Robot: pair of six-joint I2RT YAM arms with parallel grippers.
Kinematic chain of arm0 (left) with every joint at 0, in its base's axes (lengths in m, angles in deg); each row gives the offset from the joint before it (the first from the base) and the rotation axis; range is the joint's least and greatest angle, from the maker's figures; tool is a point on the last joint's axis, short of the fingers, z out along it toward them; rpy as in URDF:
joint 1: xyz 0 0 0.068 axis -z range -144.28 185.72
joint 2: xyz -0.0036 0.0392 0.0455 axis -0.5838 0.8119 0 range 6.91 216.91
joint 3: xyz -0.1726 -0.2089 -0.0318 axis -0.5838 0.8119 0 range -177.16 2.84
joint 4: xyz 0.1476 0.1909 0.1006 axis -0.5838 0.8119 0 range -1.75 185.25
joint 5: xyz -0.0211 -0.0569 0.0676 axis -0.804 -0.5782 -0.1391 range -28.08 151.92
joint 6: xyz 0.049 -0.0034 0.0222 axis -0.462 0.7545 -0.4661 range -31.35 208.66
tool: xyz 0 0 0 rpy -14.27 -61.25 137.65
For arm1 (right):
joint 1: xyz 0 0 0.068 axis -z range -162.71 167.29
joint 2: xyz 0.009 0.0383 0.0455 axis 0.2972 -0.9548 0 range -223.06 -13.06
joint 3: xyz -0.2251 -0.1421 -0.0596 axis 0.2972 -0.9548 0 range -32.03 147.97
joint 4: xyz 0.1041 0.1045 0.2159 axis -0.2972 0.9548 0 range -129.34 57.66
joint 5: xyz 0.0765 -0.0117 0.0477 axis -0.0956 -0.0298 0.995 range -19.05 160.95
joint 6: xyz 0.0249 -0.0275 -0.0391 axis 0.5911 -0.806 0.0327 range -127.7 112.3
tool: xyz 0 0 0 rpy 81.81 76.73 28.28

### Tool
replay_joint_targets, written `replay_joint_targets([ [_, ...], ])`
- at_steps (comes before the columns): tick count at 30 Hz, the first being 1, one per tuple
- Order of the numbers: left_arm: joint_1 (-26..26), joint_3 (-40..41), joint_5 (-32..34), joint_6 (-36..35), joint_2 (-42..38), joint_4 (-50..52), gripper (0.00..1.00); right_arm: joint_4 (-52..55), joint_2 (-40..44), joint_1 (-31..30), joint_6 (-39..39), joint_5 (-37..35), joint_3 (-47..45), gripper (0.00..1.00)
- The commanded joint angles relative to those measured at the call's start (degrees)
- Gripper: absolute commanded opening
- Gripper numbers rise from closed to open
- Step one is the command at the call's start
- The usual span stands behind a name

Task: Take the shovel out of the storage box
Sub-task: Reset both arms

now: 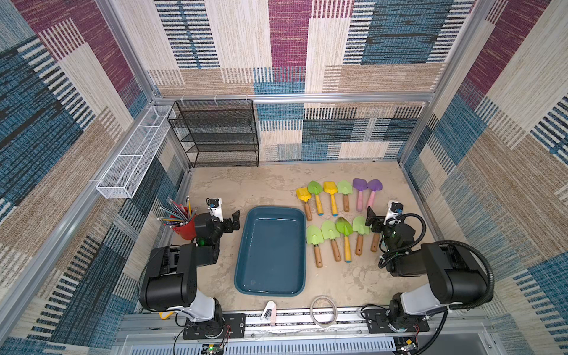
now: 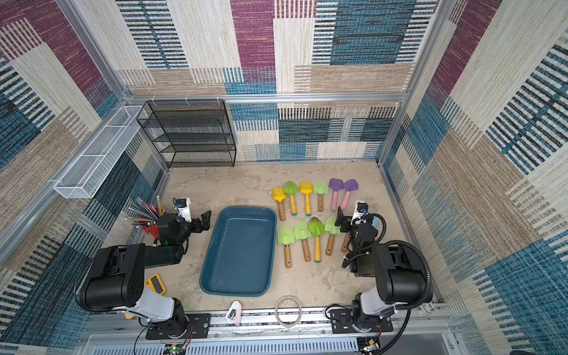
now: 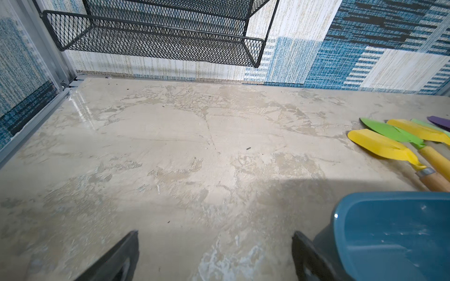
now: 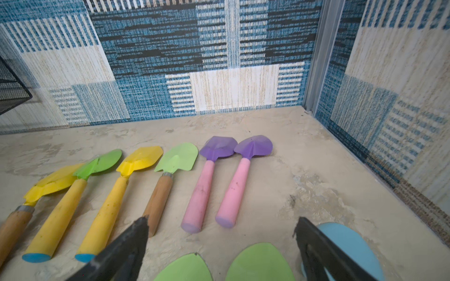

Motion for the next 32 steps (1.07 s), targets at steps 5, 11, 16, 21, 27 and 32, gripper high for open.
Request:
replay_joint_targets([
  [5,0.0,-0.4,-0.3,-1.4,0.2,0.5,0.99,-4.9,-0.7,-0.9,-1.8,1.3,0.6,0.99],
  [11,-0.1,-0.5,-0.2,-1.4,0.2,0.6,0.99,-5.1,-0.5,-0.9,-1.8,1.1,0.5,0.99],
  [16,0.0,-0.5,-0.2,-1.4,0.2,0.6,1.0,-3.4,-0.4,-1.0,-2.6,2.7,1.4,0.99],
  [21,0.0,-0.8,-0.1,-1.4,0.3,1.0,0.99,-3.3,-0.5,-1.0,-2.6,2.7,1.5,0.99],
  [27,0.9,-1.8,0.3,-2.4,0.6,2.7,0.99,-3.3,-0.5,-0.9,-2.6,2.7,1.4,0.99],
  [32,0.9,-1.1,0.3,-2.3,0.2,1.7,0.99,-3.3,-0.5,-1.0,-2.6,2.7,1.5,0.99],
])
